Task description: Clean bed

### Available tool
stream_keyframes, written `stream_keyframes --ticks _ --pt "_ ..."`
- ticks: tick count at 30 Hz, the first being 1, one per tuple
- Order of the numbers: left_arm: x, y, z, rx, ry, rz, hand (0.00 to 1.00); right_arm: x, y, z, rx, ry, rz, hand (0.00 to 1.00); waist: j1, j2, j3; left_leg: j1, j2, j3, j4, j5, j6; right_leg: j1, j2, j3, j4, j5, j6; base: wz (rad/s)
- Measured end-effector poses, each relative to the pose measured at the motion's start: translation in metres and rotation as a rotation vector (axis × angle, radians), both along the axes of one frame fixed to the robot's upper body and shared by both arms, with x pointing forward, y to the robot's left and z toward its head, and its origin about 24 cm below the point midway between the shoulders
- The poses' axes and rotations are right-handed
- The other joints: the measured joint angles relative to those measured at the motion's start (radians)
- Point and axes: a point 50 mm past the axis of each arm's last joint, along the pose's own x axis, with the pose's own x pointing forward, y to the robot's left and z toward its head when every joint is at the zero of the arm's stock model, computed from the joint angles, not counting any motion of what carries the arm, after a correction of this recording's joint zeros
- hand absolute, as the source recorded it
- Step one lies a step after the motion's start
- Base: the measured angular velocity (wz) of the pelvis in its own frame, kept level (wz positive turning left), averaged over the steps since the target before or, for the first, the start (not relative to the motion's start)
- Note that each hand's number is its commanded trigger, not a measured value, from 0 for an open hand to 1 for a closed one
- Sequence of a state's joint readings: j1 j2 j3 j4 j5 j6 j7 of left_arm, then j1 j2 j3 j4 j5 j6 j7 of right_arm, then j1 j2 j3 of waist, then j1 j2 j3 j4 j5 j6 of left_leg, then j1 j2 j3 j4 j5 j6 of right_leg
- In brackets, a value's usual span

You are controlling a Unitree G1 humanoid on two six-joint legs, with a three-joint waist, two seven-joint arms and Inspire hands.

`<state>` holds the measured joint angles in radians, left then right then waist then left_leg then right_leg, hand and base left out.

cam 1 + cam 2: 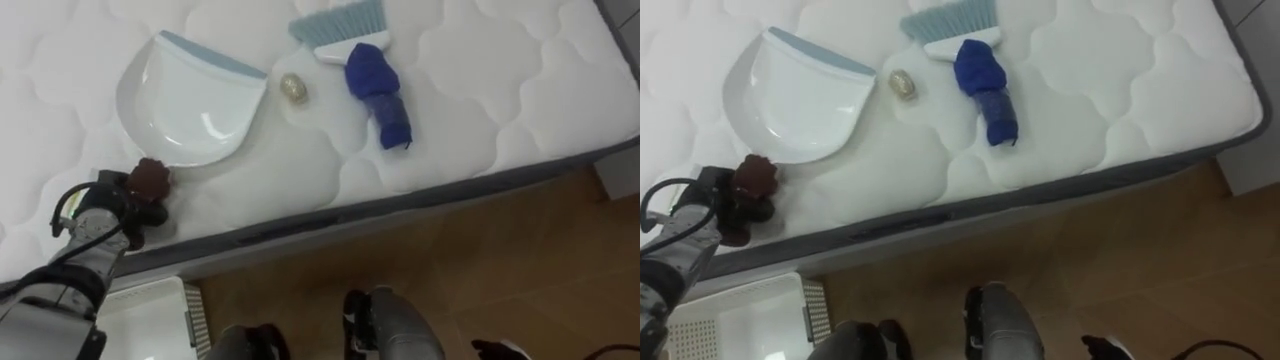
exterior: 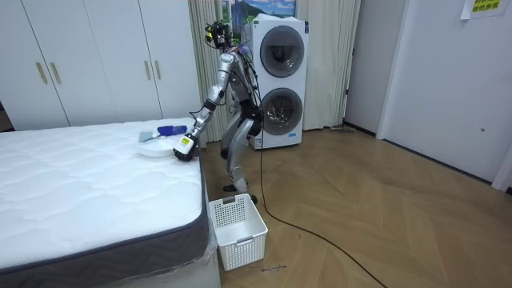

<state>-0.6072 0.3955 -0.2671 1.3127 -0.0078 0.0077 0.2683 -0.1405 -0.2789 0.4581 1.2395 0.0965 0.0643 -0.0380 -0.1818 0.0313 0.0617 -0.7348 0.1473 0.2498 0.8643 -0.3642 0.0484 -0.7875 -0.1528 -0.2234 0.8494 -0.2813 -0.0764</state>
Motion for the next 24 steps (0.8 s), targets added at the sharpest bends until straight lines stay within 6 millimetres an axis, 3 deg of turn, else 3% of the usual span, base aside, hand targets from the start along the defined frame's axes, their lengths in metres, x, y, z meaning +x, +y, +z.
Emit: stream_keyframes --ticks 6,11,16,24 --pt "-0.006 0.004 -0.003 0.023 -0.023 0.039 1.00 0.000 -0.004 0.002 0.055 -0.076 -0.221 0.00 0.023 0.000 -0.0001 0.008 0.010 0.013 0.000 -0.001 -0.002 0.003 0.008 0.005 -0.002 0.003 -0.004 -0.05" --pt "-0.007 0.006 0.000 0.153 -0.029 0.011 1.00 0.011 -0.006 0.007 0.137 -0.197 -0.443 0.00 0.046 0.001 -0.0003 -0.004 0.014 -0.004 0.000 0.003 -0.009 0.005 0.016 -0.008 -0.015 0.008 -0.011 0.03" --pt "-0.016 0.009 -0.005 0.248 -0.033 0.000 1.00 0.044 -0.011 0.024 0.216 -0.393 -0.656 0.00 0.051 -0.001 -0.0013 -0.003 0.012 -0.001 -0.002 0.004 -0.009 0.005 0.014 -0.007 -0.017 0.009 -0.008 0.01" --pt "-0.014 0.004 0.003 0.420 -0.142 -0.099 1.00 0.094 -0.008 0.059 0.292 -0.646 -0.785 0.00 0.048 -0.003 -0.0025 -0.002 0.010 0.001 -0.005 0.003 -0.007 0.004 0.013 -0.004 -0.021 0.011 -0.005 0.00"
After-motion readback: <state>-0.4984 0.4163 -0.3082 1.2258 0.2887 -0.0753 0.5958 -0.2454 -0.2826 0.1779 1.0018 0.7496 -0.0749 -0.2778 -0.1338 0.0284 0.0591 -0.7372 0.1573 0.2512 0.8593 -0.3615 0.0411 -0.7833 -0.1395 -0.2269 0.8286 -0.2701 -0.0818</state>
